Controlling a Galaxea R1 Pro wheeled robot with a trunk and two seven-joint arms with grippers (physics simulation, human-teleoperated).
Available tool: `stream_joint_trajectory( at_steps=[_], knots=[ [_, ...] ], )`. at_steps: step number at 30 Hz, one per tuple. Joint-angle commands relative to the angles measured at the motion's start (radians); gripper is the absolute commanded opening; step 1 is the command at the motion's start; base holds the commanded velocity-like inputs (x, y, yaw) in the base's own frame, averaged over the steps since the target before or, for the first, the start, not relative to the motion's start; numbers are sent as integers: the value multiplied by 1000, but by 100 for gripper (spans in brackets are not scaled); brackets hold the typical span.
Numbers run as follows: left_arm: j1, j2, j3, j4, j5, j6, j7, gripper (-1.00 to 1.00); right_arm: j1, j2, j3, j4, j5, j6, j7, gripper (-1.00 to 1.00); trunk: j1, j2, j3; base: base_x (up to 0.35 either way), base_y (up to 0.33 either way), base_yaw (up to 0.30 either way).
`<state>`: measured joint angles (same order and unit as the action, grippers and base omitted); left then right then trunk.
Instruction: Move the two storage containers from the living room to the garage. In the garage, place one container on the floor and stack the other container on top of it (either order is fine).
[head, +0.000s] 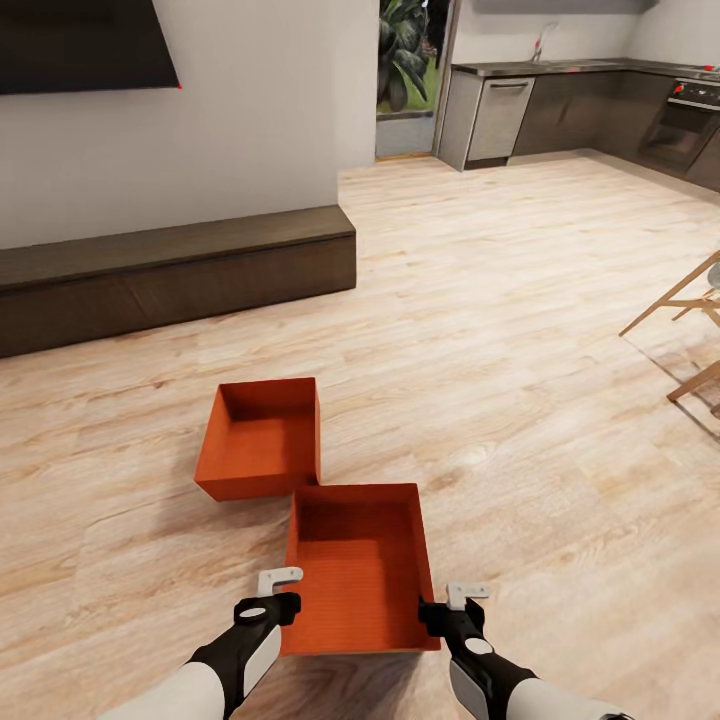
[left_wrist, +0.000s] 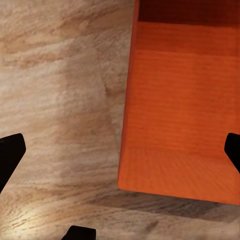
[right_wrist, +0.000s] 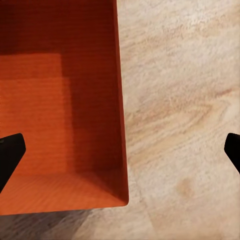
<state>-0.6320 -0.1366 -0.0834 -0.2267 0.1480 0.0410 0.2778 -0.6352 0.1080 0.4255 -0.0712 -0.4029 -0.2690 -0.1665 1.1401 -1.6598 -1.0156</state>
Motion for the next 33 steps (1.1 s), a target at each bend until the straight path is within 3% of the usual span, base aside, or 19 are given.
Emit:
stream_joint_trajectory(
  at_steps=[1,6,27,33],
  knots=[
    [0,0,-8,-2,10,4,6,100,-1,1,9,1,-8,-3,-4,100,0,0,-1,0,0,0],
    [0,0,-9,-2,10,4,6,100,-1,1,8,1,-8,-4,-5,100,0,0,-1,0,0,0],
    [0,0,-8,-2,11,5,6,100,0,1,6,1,-10,-4,-4,100,80,-147,-67,0,0,0],
    [0,0,-9,-2,10,5,7,100,0,0,6,1,-10,-4,-4,100,80,-147,-75,0,0,0]
  ],
)
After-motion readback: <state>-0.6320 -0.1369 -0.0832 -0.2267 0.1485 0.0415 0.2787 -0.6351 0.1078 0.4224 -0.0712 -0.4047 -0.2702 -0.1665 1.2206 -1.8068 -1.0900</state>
